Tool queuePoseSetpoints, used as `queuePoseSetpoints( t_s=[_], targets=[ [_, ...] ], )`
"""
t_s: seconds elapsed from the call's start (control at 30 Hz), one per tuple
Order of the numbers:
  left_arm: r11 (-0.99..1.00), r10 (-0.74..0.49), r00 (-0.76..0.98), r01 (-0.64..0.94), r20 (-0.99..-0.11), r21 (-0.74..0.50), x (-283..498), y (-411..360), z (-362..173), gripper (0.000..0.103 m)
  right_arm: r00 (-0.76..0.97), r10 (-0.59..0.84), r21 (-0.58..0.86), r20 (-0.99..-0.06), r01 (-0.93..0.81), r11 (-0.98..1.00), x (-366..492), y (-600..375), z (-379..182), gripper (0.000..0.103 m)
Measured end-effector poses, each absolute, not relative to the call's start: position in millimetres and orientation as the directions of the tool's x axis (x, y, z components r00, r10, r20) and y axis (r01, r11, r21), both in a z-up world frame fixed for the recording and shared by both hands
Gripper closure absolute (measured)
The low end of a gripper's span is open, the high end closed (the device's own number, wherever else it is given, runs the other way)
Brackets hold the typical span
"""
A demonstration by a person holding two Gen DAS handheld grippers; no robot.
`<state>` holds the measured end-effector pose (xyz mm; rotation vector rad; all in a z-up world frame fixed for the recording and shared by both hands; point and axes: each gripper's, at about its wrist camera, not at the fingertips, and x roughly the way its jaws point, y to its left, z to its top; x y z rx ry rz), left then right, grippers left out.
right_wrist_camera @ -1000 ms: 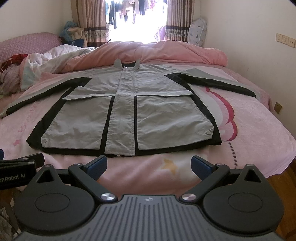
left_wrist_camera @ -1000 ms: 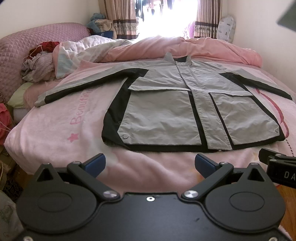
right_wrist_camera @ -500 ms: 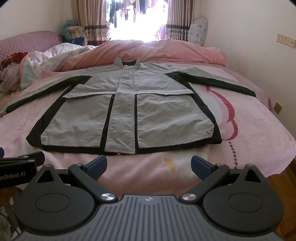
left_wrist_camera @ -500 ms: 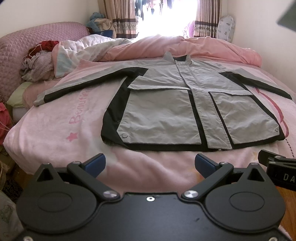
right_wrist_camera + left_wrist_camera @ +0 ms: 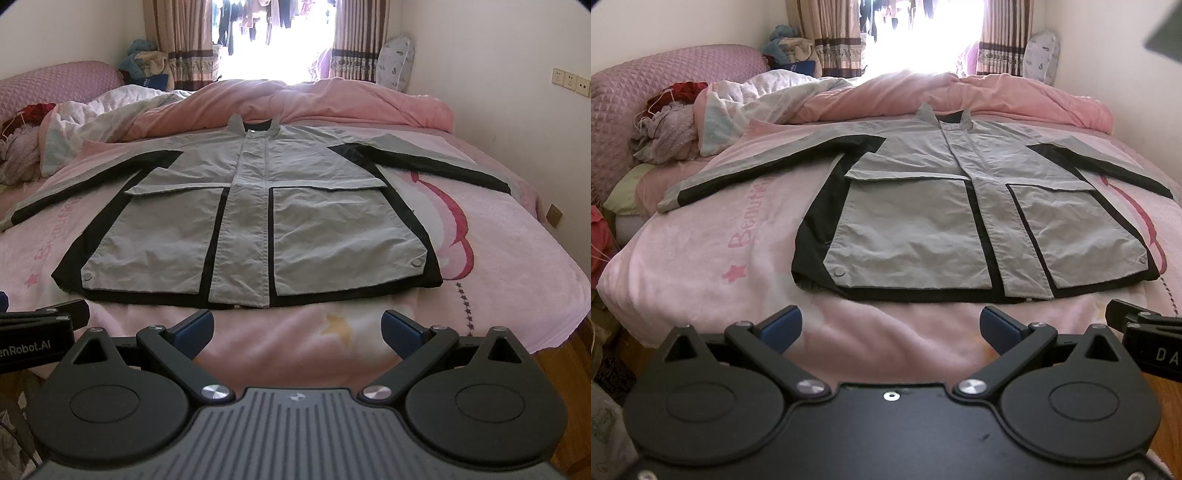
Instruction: Fold large clothes
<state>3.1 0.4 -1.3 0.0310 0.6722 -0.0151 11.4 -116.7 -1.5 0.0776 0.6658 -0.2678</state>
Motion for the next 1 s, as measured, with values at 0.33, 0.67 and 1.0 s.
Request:
queuePoseSetpoints(
  t_s=[0.33, 0.67, 1.0],
  targets=[
    [0.999, -0.003, 0.785, 0.024, -0.619, 0.025, 3.2, 0.4, -0.2, 0.0, 0.755, -0.222, -0.015, -0.617, 0.271, 0.962, 11.9, -117.7, -0.3, 0.0],
    [0.999, -0.004, 0.784, 0.024, -0.621, 0.025, 3.5, 0.2, -0.1, 0.0, 0.753, -0.222, -0.015, -0.62, 0.271, 0.962, 11.6, -118.2, 0.0, 0.0],
    [1.0, -0.005, 0.778, 0.023, -0.628, 0.021, 7.7, 0.3, -3.5, 0.0, 0.746, -0.222, -0.012, -0.629, 0.276, 0.961, 15.9, -119.1, -3.6, 0.0]
  ],
)
